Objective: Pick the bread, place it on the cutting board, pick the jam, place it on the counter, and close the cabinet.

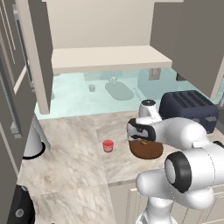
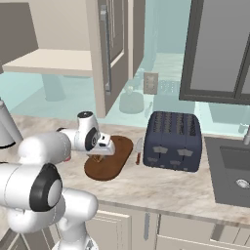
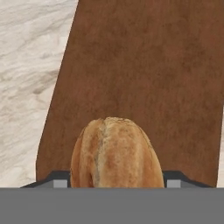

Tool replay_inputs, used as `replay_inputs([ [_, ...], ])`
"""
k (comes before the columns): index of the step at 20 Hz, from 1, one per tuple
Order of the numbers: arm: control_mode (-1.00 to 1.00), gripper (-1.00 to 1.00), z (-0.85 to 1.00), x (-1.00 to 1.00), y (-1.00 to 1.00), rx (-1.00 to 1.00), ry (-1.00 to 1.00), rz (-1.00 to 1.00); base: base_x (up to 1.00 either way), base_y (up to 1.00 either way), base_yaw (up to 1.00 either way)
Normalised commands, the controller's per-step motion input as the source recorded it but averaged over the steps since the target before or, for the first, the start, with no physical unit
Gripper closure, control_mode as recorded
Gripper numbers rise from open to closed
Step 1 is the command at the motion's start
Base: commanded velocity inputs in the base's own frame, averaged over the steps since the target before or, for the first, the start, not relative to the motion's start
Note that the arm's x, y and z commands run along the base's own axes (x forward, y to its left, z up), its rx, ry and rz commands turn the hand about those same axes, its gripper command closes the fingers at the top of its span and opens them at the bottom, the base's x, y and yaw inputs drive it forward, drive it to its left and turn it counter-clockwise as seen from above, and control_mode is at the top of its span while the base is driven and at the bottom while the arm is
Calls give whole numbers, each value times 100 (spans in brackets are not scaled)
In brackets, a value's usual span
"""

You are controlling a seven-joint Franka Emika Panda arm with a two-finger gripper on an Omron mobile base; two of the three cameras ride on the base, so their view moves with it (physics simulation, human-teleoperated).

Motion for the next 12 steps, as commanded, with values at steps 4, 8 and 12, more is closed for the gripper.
replay_inputs([
  [4, -100, -100, 0, 0, 0, 0, 0, 0, 0, 0, 0],
  [8, -100, -100, 7, 0, 0, 0, 0, 0, 0, 0, 0],
  [12, -100, -100, 27, -9, 0, 0, -4, 1, 0, 0, 0],
])
